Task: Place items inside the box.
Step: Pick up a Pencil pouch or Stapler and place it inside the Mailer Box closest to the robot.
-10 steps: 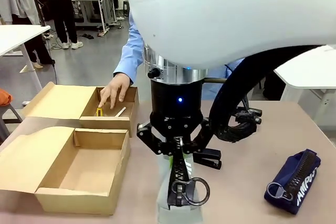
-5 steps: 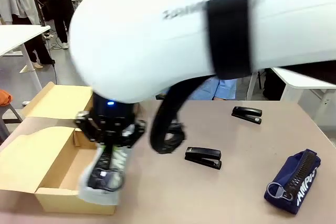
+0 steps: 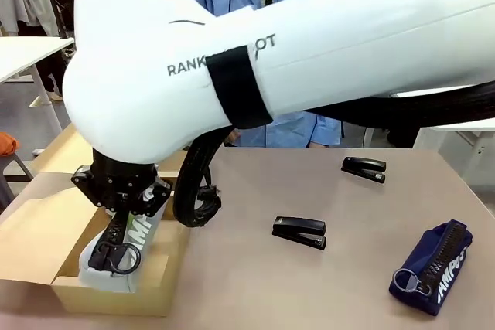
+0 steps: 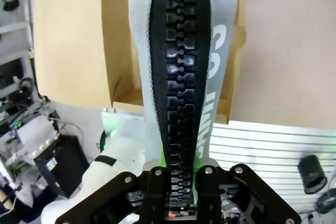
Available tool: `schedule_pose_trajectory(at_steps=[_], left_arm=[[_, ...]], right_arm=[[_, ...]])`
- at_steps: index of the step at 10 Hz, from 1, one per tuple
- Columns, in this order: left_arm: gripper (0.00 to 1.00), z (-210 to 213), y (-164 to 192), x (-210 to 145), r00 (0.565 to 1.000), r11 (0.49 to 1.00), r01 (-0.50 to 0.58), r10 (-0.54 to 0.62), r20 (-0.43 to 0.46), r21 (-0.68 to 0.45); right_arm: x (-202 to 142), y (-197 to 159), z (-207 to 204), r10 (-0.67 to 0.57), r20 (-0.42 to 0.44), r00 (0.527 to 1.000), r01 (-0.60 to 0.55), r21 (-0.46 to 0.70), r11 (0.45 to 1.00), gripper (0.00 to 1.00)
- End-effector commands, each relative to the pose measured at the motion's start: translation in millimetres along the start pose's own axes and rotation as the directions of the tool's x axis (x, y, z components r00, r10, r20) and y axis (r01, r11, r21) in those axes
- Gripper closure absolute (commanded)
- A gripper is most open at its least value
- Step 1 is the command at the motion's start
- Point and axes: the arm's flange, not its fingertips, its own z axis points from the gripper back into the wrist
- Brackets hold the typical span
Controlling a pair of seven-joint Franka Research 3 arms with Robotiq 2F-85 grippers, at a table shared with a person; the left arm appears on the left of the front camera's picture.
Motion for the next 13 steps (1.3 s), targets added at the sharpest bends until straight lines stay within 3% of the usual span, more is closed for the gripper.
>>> schedule_pose_trajectory(at_steps=[1, 5, 9, 13], left_arm=[[0.0, -1, -2, 0, 1.0, 1.0, 0.02, -0.02, 0.012, -0.016], [0.0, -1, -2, 0, 1.0, 1.0, 0.02, -0.02, 0.012, -0.016], [0.0, -1, -2, 0, 1.0, 1.0, 0.02, -0.02, 0.012, -0.016], [0.0, -1, -2, 0, 1.0, 1.0, 0.02, -0.02, 0.012, -0.016]], right_arm=[[4, 23, -18, 0.031, -0.002, 1.0, -0.031, 0.017, 0.999, 0.89], [46, 59, -37, 0.038, -0.043, 0.998, -0.038, -0.002, 0.999, 0.89], [65, 54, -75, 0.052, -0.138, 0.989, -0.058, -0.046, 0.997, 0.89], [71, 47, -121, 0.048, -0.155, 0.987, -0.06, -0.072, 0.996, 0.89]])
